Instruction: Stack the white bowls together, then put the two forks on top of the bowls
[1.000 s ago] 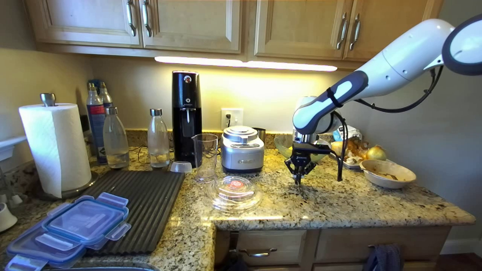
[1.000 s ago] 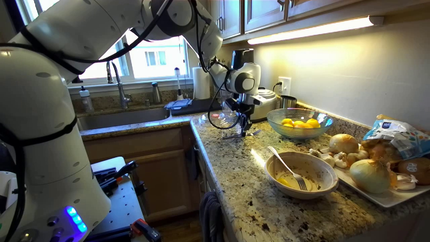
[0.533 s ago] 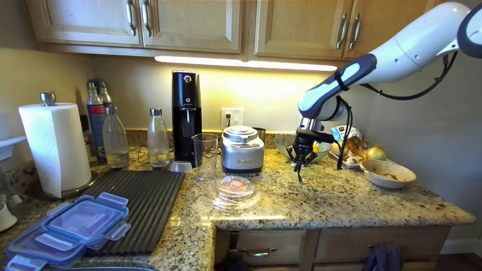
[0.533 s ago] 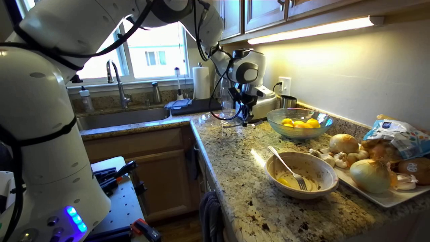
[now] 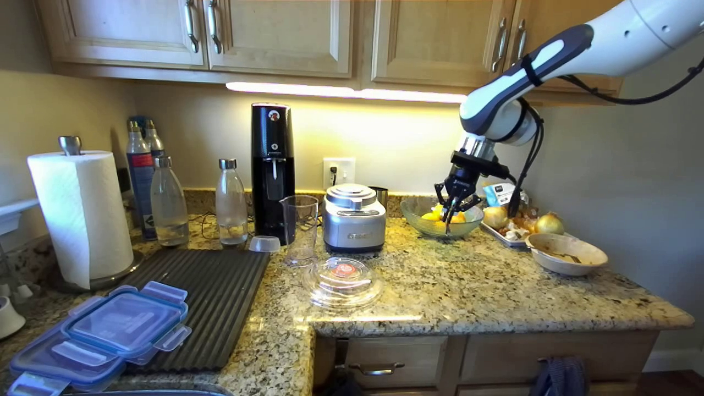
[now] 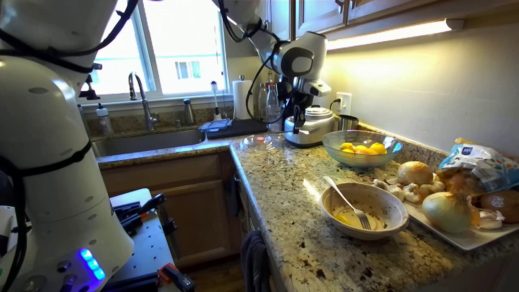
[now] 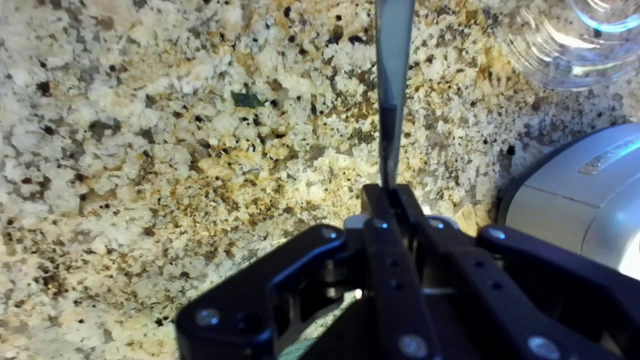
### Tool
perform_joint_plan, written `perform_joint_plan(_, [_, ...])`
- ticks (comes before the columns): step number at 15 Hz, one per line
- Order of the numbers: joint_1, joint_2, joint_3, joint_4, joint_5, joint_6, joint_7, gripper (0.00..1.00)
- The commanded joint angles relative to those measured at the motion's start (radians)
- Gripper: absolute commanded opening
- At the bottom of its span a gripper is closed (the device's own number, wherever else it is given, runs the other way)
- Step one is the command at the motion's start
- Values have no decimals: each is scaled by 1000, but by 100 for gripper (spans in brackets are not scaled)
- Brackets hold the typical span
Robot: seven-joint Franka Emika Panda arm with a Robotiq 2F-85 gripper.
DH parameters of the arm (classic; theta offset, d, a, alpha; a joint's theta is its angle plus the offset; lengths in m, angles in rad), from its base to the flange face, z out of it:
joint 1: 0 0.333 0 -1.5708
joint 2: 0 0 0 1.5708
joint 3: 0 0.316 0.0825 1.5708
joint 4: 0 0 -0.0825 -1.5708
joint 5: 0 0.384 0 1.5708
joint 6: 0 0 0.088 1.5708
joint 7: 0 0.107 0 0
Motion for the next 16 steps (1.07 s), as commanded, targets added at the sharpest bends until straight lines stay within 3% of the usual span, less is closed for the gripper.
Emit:
perform_joint_plan(1, [-27,-131,-13,-155,78,48,92,6])
perform_joint_plan(11, [-70,-267,-72,-388,152,264,345,6])
perform_joint_plan(12, [-77,-196,-65,-291,110,205,303,7])
perform_joint_plan(16, [-81,-211,-64,-328,126,238,324,7])
